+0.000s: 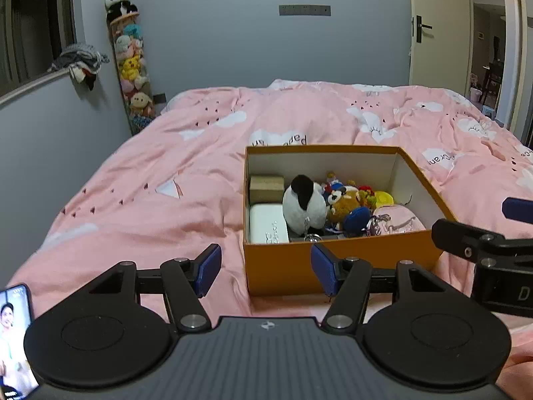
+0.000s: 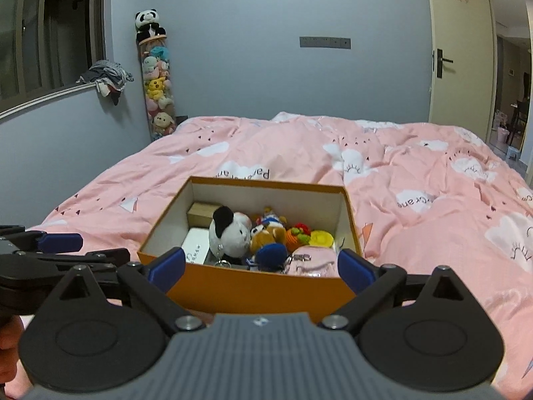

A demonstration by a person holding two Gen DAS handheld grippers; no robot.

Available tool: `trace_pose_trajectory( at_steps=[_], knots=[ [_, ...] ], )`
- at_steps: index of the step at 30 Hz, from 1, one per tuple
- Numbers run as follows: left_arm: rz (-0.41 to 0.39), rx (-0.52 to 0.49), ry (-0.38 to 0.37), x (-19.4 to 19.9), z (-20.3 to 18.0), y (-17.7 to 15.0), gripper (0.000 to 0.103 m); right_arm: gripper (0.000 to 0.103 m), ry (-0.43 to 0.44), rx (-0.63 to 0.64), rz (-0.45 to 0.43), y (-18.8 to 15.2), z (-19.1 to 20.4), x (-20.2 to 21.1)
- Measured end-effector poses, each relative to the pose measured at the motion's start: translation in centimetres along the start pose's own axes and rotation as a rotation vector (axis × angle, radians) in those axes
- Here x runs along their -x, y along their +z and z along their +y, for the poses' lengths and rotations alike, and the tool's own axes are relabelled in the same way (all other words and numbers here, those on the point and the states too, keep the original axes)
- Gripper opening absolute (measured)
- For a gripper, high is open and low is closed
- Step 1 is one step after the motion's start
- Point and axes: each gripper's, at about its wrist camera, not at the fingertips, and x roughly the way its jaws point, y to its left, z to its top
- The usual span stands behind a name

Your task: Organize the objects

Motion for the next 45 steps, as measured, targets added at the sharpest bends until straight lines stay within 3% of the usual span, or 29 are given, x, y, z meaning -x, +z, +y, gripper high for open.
trace_pose_trajectory(
  at_steps=[12, 45],
  knots=[
    [0.067, 0.004, -0.027, -1.4, -0.3, -1.0, 0.071, 0.098, 0.020, 0.000, 0.092, -1.5, -0.3, -2.5],
    [0.068, -0.005, -0.044, -1.2, -0.7, -1.0, 0.071, 0.099, 0.007, -0.005, 0.139, -1.9, -0.4, -2.7]
  ],
)
